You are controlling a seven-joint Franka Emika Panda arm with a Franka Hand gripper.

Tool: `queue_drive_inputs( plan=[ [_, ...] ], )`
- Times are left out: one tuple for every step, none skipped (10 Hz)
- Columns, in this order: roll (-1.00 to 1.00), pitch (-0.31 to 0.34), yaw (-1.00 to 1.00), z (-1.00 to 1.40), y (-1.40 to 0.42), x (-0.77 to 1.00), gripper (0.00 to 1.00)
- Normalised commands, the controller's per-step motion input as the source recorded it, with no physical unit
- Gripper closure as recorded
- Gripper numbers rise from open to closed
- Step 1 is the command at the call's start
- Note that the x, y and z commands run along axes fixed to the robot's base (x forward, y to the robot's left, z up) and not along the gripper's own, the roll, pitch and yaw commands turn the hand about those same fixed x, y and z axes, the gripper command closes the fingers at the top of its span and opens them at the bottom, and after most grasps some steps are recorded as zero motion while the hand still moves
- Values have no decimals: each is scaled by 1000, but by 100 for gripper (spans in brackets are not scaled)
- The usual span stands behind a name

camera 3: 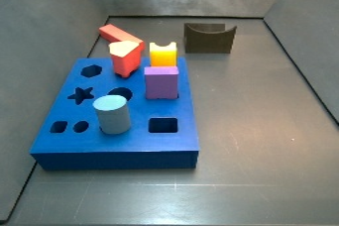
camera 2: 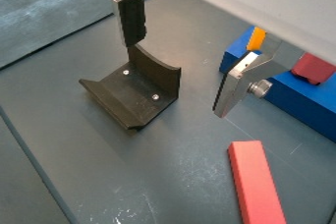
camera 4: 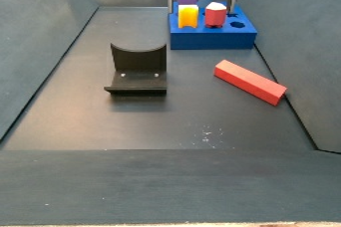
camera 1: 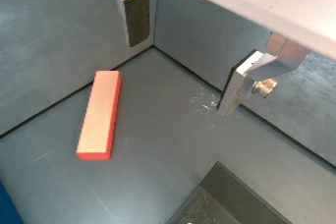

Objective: Pick up the rectangle object. Move up. Place the rectangle object on the fixture. Regrasp the rectangle object. Move to above the board. Insert the rectangle object.
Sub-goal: Pick up the rectangle object.

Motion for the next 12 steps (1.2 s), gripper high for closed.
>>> queue_drive_inputs(
  plan=[
    [0,-13,0,0,0,0,0],
    [4,0,0,0,0,0,0],
    [7,0,0,0,0,0,0],
    [43,-179,0,-86,-89,-306,0],
    [84,-443,29,-360,-234,-714,0],
    [64,-461,17,-314,-263,-757,0],
    [67,-453,17,-329,-243,-763,0],
    [46,-393,77,-394,-200,-629,0],
    [40,-363,126,-383,-183,-580,0],
    [59,-331,186,-409,-177,-511,0],
    [107,-251,511,-429,-66,-431,0],
    [64,-167,1000,-446,0,-69,0]
  ],
)
